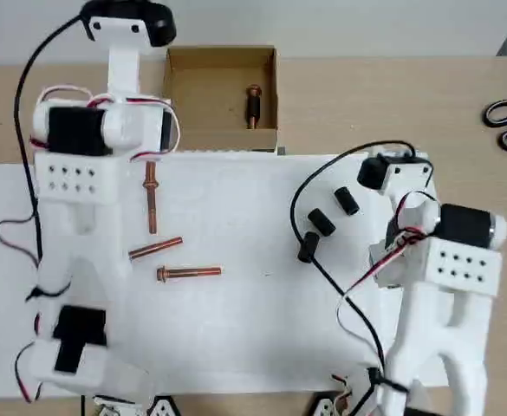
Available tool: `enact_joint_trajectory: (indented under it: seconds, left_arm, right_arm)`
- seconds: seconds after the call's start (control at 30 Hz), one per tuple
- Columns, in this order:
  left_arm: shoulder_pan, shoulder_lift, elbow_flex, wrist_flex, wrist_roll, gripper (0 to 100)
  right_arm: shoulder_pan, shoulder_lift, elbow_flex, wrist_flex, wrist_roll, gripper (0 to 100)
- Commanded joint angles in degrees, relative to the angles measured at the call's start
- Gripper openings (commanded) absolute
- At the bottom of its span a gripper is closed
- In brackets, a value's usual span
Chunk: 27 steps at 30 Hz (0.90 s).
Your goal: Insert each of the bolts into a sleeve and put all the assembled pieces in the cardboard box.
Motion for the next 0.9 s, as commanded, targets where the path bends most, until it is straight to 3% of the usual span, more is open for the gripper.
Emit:
enact_joint_trajectory:
  seconds: [0.0, 0.27, 0.43, 0.87]
  left_arm:
    - [1.6, -11.1, 3.7, 1.1, -2.7, 1]
    - [2.5, -30.1, 20.1, 1.0, -2.6, 1]
    - [2.1, -40.5, 31.3, 0.3, -2.6, 1]
    - [2.2, -78.9, 73.5, -27.8, 2.2, 1]
  right_arm:
    - [-2.4, -9.0, -4.1, 0.5, 0.2, 0.2]
    - [-9.0, -25.0, 1.9, 0.0, -0.5, 0.2]
    - [-9.2, -32.7, 7.0, -4.1, -6.1, 0.2]
    - [-17.5, -54.5, 29.5, -24.0, -6.6, 0.2]
